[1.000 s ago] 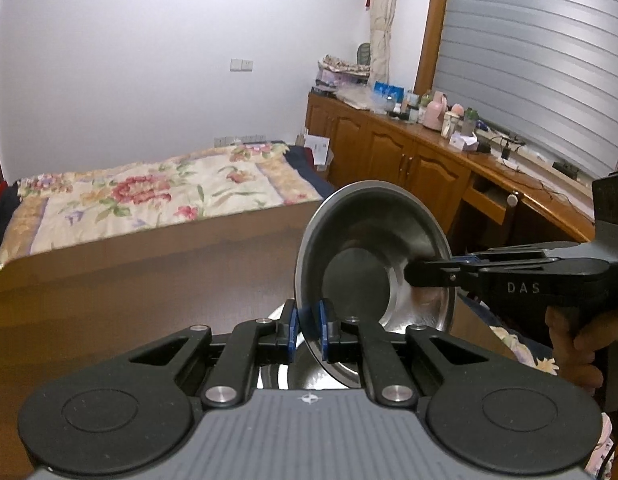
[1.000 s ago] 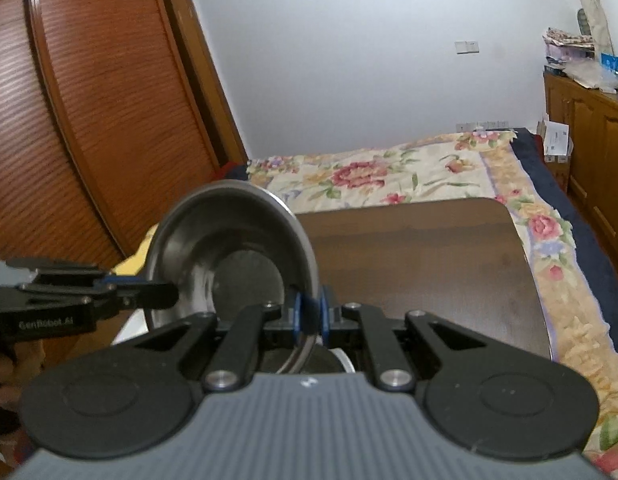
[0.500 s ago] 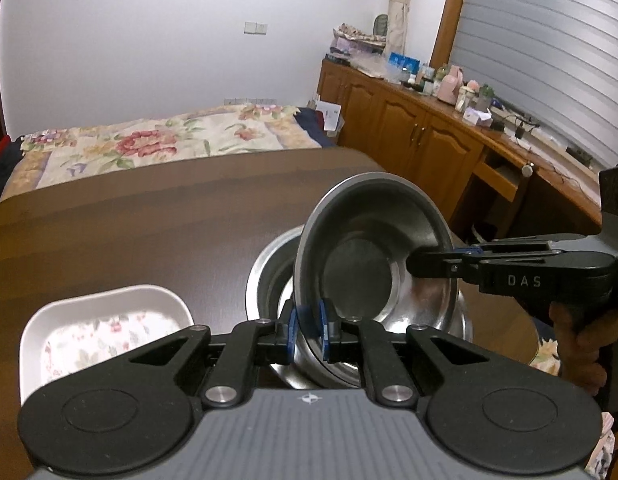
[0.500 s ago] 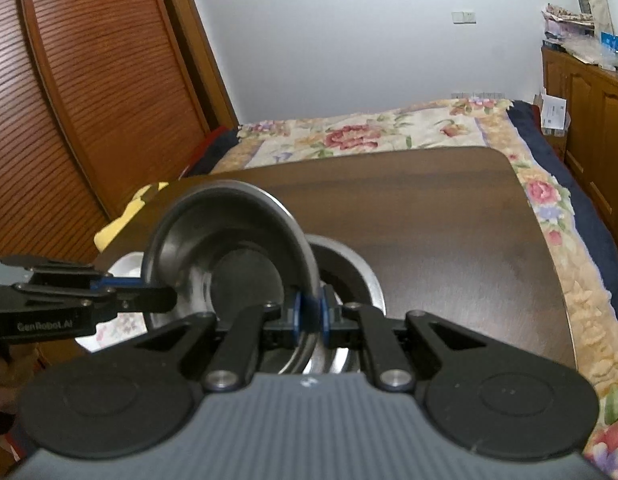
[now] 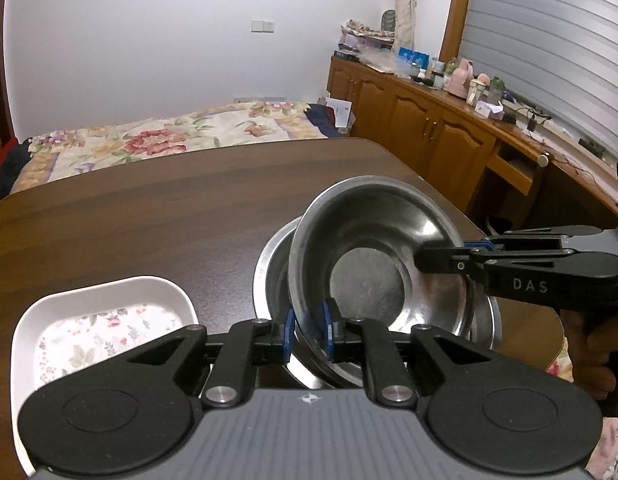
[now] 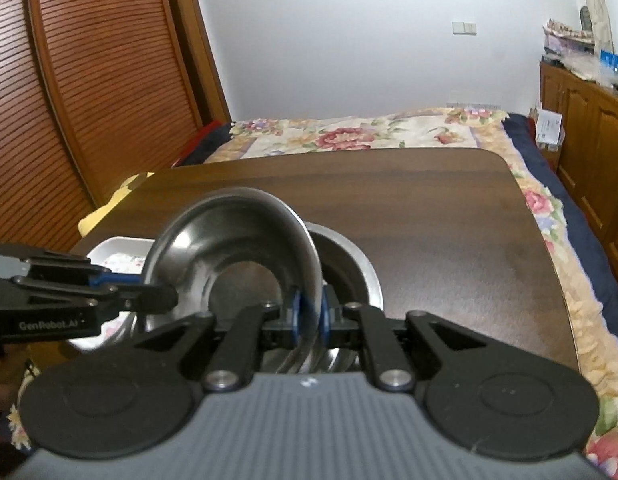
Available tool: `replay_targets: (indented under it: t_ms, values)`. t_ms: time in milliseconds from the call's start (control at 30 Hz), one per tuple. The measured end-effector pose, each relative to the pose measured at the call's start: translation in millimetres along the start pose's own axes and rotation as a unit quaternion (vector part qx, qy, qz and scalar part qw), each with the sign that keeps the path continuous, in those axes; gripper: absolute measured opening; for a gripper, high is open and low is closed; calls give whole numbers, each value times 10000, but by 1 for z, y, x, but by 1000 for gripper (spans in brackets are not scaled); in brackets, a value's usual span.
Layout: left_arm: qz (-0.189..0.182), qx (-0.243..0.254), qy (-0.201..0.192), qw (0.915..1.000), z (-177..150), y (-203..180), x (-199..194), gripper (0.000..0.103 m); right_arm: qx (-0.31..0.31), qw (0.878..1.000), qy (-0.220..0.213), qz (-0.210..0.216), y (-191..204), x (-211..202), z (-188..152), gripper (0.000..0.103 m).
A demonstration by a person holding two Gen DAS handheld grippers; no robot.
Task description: Organize plates and bowls
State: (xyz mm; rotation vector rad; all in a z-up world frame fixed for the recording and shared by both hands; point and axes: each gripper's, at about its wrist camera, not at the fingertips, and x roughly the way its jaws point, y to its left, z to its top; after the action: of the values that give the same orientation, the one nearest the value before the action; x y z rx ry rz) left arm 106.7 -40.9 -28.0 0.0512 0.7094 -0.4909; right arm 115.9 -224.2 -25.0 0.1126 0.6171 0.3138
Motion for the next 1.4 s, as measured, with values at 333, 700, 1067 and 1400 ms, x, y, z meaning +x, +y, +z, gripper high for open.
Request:
replay_targets:
  t_ms: [333,700,1067,1400]
  values:
    - [174,42,-165,9997,-5,-6,3,16,-505,9976,-246,-406,12,1,-12,17]
    - [184,-112,-328,9992,-8,-1,-8,15,-624,9960,-431,-471,10,-7,-12,18]
    - [454,-192,-1108,9926,-12,-5,-35,63,-396,9915,-1135,-488,6,-38,-9,42]
    - [743,-36,-1581,9846,-34,-8,-35,97,-357,9874,-1429,-588,1,-37,-28,95]
